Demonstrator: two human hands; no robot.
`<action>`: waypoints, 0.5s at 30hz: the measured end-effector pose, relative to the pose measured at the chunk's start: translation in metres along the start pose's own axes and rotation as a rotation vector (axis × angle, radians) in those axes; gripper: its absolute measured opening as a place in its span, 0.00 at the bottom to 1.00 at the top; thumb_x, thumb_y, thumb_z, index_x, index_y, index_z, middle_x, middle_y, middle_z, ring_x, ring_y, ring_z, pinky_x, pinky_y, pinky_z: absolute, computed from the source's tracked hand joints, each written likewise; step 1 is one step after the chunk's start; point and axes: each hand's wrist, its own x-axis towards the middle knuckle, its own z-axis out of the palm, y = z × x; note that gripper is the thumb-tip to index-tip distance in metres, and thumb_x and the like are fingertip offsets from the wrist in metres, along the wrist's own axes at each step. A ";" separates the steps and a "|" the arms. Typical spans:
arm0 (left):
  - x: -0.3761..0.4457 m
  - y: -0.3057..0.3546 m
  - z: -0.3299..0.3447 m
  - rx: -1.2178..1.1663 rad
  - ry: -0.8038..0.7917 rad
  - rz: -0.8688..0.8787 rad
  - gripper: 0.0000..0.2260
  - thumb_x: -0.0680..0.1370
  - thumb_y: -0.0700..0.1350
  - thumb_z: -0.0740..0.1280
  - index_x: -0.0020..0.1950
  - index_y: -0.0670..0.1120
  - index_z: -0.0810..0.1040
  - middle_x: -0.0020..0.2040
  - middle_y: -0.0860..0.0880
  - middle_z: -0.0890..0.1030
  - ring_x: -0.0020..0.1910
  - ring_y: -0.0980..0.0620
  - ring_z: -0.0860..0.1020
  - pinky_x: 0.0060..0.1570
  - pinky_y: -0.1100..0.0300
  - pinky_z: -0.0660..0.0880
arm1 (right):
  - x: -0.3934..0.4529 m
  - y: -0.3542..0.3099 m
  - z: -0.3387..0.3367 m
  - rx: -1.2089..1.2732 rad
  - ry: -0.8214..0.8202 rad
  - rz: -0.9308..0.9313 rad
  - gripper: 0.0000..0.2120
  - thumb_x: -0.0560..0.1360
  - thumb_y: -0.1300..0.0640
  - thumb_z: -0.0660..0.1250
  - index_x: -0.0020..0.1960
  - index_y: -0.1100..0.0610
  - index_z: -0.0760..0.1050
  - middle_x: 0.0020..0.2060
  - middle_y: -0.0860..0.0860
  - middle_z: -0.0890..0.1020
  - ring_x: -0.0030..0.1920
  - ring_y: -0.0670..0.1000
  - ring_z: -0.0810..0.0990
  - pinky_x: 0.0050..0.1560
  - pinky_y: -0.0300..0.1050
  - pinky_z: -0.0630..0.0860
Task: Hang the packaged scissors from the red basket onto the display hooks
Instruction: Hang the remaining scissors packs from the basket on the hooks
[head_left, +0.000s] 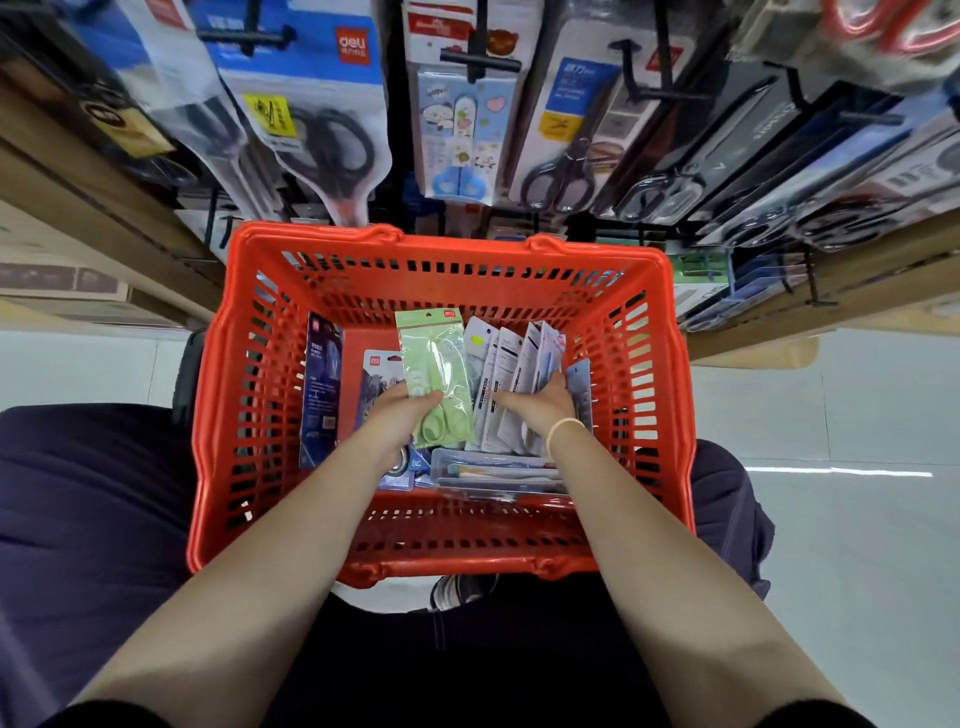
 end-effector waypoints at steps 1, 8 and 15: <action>0.001 0.000 -0.001 -0.006 -0.006 0.004 0.06 0.81 0.46 0.71 0.49 0.52 0.74 0.53 0.52 0.81 0.51 0.52 0.77 0.60 0.55 0.67 | -0.004 0.001 -0.002 0.047 -0.010 -0.004 0.51 0.73 0.51 0.77 0.82 0.57 0.45 0.75 0.55 0.67 0.70 0.61 0.73 0.67 0.53 0.72; -0.001 0.000 -0.006 0.008 -0.022 0.009 0.26 0.74 0.55 0.77 0.68 0.47 0.77 0.65 0.48 0.81 0.65 0.45 0.78 0.70 0.46 0.70 | -0.021 -0.001 -0.001 0.212 -0.005 -0.077 0.27 0.78 0.61 0.68 0.76 0.58 0.66 0.65 0.52 0.77 0.61 0.54 0.77 0.57 0.42 0.71; -0.025 0.018 -0.014 0.053 0.028 0.142 0.22 0.78 0.49 0.74 0.70 0.45 0.77 0.68 0.48 0.79 0.69 0.45 0.75 0.67 0.49 0.71 | -0.045 -0.006 -0.006 0.386 -0.202 -0.139 0.07 0.79 0.61 0.70 0.55 0.52 0.76 0.54 0.50 0.83 0.50 0.48 0.80 0.51 0.38 0.74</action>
